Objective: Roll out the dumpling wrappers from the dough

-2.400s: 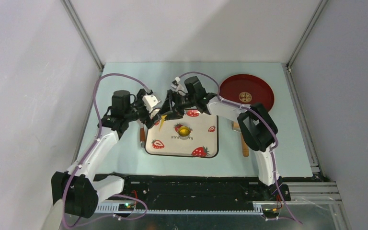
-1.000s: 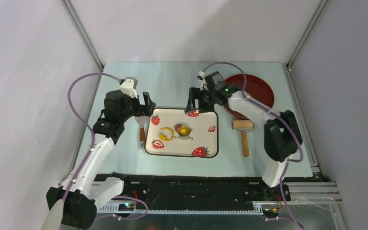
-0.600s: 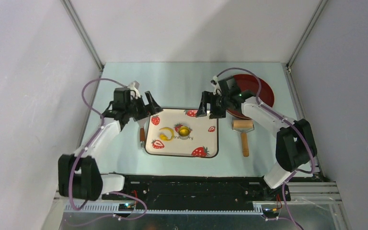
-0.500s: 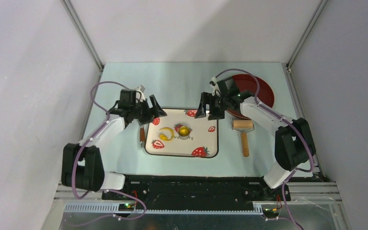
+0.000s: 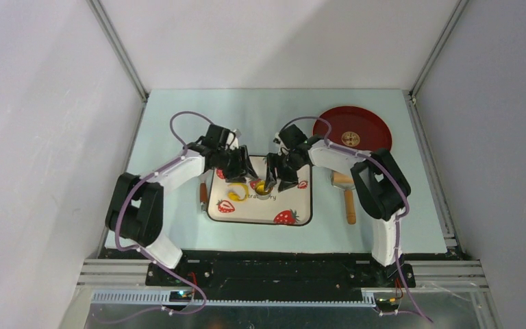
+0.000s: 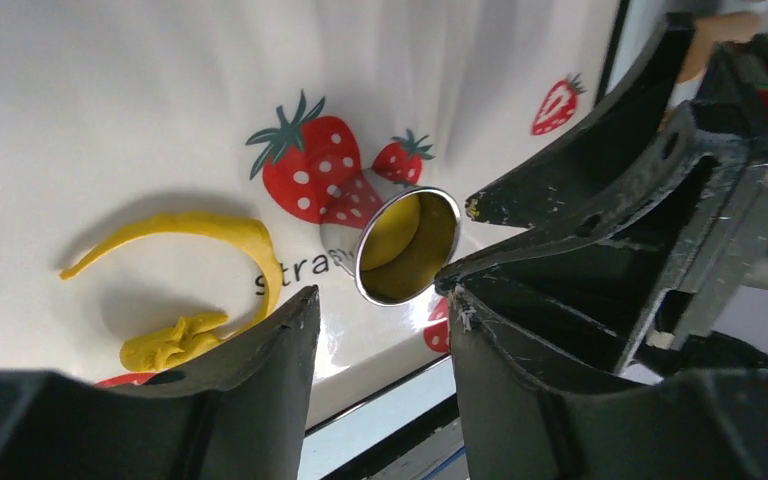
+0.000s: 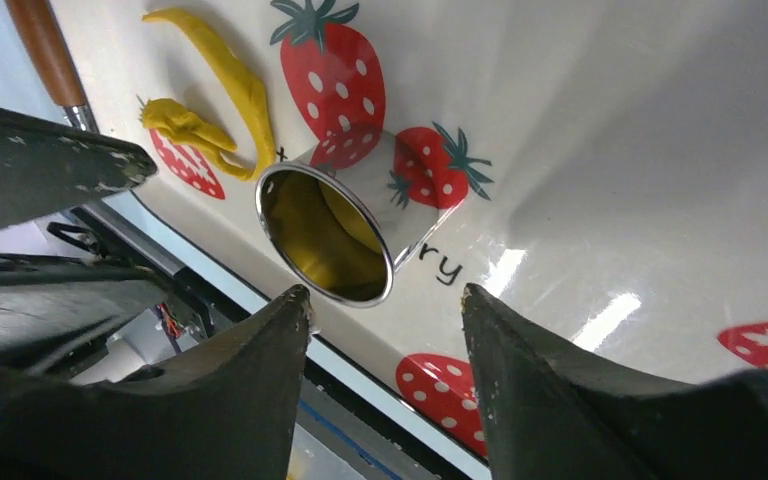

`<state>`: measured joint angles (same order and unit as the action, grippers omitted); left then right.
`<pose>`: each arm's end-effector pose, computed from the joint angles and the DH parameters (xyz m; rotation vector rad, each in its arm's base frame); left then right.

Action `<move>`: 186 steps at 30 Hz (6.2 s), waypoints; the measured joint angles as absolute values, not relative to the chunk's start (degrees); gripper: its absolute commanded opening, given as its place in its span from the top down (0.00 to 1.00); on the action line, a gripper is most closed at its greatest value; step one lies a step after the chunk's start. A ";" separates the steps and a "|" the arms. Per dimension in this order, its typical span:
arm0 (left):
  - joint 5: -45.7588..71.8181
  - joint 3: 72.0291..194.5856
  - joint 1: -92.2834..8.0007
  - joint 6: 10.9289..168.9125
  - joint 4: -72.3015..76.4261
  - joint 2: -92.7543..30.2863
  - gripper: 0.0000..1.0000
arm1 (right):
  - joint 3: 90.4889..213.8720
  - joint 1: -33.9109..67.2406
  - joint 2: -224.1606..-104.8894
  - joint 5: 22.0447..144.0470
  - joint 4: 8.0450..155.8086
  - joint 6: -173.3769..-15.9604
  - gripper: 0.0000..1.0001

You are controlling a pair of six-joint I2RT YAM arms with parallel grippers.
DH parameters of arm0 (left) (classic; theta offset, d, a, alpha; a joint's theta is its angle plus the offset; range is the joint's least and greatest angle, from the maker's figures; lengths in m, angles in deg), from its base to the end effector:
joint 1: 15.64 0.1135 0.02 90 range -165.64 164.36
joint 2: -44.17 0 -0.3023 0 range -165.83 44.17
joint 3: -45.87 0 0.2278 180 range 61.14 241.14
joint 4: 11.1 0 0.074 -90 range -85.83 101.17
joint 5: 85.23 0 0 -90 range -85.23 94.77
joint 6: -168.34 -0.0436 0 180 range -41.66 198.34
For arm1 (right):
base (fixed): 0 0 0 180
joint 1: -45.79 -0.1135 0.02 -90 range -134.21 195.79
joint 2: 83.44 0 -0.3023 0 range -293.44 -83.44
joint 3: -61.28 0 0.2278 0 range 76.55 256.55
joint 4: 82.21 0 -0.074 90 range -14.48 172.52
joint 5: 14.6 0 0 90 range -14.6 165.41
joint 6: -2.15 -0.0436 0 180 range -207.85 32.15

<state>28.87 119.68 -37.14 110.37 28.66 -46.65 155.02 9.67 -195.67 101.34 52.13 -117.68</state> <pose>0.2768 -0.1282 0.2539 -0.0759 2.6824 -0.8703 0.3117 0.2511 0.2192 -0.3088 2.8558 0.9125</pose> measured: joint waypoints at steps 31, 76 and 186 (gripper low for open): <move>24.43 124.80 -43.26 107.29 34.82 -57.08 1.00 | 161.91 8.17 -201.79 99.76 46.78 -118.05 1.00; 23.58 127.27 -43.43 104.80 38.69 -57.10 1.00 | 163.35 7.60 -201.53 99.22 44.20 -118.27 1.00; 29.15 134.26 -10.39 102.24 42.84 -55.44 1.00 | 174.41 12.30 -198.03 108.92 49.55 -121.50 0.16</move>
<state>29.15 134.26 -10.39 102.24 42.84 -55.44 174.41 12.30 -198.03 108.92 49.55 -121.50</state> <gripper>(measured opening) 0.008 0.829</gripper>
